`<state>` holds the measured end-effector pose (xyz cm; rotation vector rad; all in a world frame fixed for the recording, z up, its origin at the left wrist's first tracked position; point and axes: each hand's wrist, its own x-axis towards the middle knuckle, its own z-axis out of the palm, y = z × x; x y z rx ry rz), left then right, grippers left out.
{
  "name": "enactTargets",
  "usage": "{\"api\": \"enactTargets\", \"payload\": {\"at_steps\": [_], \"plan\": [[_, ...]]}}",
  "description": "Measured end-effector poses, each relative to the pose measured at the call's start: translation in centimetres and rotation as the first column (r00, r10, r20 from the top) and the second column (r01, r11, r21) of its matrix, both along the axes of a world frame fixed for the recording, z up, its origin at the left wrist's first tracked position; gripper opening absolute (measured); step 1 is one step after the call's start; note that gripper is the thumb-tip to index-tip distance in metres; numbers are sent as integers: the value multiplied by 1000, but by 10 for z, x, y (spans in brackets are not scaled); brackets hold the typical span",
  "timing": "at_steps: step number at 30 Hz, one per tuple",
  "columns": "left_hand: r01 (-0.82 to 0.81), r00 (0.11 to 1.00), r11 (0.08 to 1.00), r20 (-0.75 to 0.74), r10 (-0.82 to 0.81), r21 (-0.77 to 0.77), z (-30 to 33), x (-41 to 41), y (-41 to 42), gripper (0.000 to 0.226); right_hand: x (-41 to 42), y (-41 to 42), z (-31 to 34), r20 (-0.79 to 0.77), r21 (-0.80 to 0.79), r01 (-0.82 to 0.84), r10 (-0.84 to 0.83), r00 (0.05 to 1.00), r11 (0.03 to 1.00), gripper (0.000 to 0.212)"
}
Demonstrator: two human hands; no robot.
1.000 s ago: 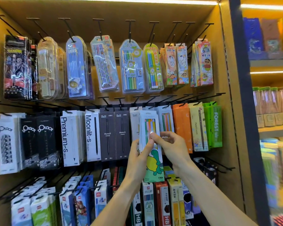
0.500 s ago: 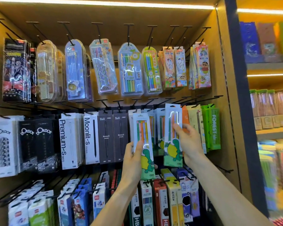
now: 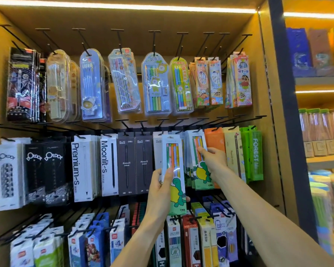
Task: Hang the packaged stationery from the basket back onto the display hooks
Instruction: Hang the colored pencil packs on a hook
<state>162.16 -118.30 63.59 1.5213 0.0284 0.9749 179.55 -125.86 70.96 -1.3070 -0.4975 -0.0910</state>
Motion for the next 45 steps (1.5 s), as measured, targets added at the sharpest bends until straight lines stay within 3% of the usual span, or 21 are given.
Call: {"api": "enactTargets", "payload": {"at_steps": [3, 7, 10, 13, 15, 18, 21, 24, 27, 32, 40, 45], "plan": [[8, 1000, 1000, 1, -8, -17, 0, 0, -3, 37, 5, 9, -2, -41, -48, 30, -32, 999, 998, 34], [25, 1000, 1000, 14, -25, -16, -4, 1, -4, 27, -18, -3, -21, 117, -128, 234, -220, 969, 964, 41], [19, 1000, 1000, 7, -19, -12, -8, 9, -4, 35, -55, -18, -44, 206, 14, 33, -35, 978, 999, 41], [-40, 999, 998, -16, 41, 43, -13, 19, -7, 43, -73, -21, -62, 211, 25, -106, 99, 972, 994, 25], [-37, 999, 998, 13, 37, 41, -14, 22, -11, 41, -76, -25, -65, 205, 61, -134, 119, 972, 989, 15], [-11, 1000, 1000, 13, 11, -3, -11, 22, -13, 49, -67, -30, -62, 179, 133, -173, 148, 973, 976, 25], [-10, 1000, 1000, 18, 11, -11, -9, 18, -10, 25, -49, -34, -46, 145, 188, -117, 90, 985, 975, 26], [-16, 1000, 1000, -21, 16, -6, -10, 16, -5, 21, -34, -35, -26, 152, 195, -67, 37, 988, 979, 22], [-55, 998, 998, -30, 55, -4, -9, 16, -2, 24, -26, -33, -14, 161, 149, -21, -3, 987, 989, 16], [-73, 997, 997, -31, 73, 16, -5, 13, -3, 19, -12, -30, -14, 177, 60, 48, -58, 982, 997, 33], [-14, 999, 997, -37, 17, 72, -3, 24, -5, 26, -7, -11, -6, 135, -90, 156, -143, 981, 984, 14], [4, 997, 992, -79, 7, 130, -9, 26, -12, 19, -18, -19, -20, 222, -182, 321, -279, 934, 929, 34]]}}
